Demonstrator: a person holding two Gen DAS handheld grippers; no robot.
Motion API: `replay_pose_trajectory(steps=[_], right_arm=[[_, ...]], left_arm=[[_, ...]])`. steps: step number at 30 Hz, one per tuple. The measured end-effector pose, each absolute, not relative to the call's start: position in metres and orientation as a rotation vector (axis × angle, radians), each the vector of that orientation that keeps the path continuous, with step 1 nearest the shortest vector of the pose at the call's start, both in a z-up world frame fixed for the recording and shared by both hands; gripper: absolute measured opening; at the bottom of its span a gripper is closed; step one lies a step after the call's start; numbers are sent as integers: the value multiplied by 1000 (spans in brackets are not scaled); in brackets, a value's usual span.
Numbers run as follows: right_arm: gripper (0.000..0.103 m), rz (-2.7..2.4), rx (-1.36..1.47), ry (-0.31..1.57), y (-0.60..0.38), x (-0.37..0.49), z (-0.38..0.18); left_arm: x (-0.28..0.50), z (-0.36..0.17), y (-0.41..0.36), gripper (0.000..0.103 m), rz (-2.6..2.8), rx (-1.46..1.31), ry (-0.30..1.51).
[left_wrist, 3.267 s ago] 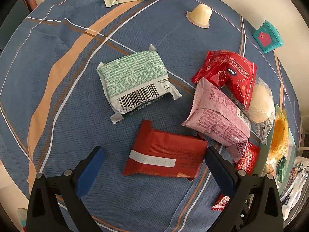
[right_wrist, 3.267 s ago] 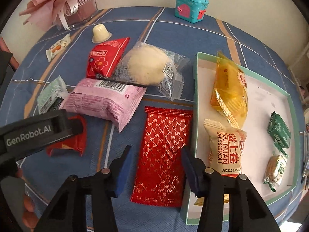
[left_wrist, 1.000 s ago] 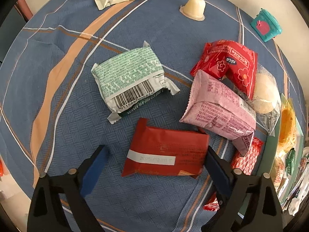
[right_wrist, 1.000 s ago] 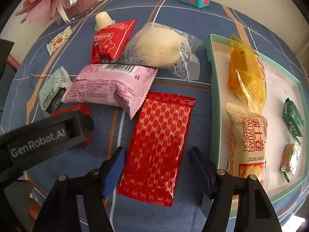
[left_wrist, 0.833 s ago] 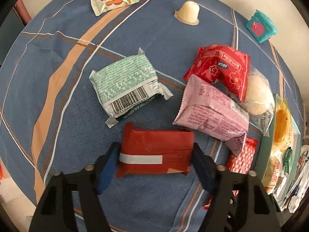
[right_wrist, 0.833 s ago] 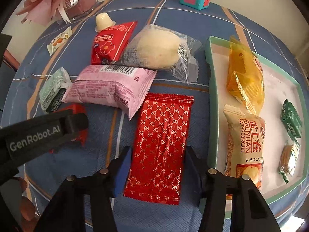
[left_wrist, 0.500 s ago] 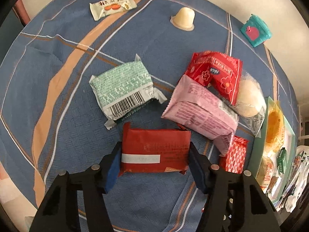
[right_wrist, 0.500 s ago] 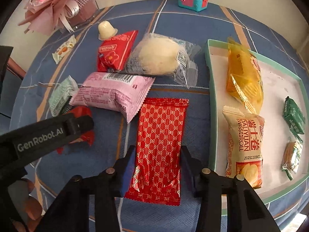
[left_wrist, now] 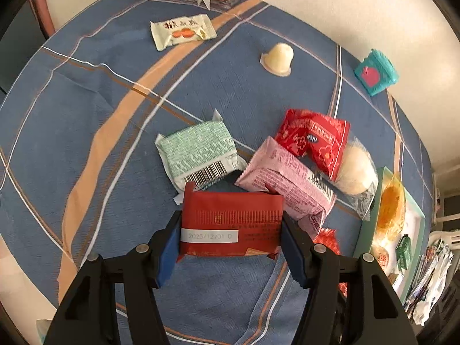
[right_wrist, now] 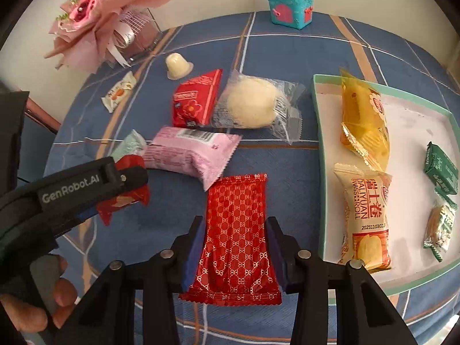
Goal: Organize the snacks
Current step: 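Carry red pack and red patterned pack over the tray with both grippers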
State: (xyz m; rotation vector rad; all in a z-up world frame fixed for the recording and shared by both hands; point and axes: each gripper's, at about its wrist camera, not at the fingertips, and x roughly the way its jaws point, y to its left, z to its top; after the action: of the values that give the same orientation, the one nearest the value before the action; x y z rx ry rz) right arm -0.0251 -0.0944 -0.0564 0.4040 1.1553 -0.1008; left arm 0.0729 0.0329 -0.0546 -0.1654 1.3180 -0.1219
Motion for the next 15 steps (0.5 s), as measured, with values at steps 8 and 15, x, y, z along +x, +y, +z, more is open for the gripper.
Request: replay_pose_trajectory(steps=[8,15], right_arm=[[45,-58,431,1115,-94,-42,-35],[45,-19,449,1083,-87,-51,-21]], left_arm=[[76,-34,48,65,-129,-192,1269],[61,-27,52,65,-138,-208,1232]])
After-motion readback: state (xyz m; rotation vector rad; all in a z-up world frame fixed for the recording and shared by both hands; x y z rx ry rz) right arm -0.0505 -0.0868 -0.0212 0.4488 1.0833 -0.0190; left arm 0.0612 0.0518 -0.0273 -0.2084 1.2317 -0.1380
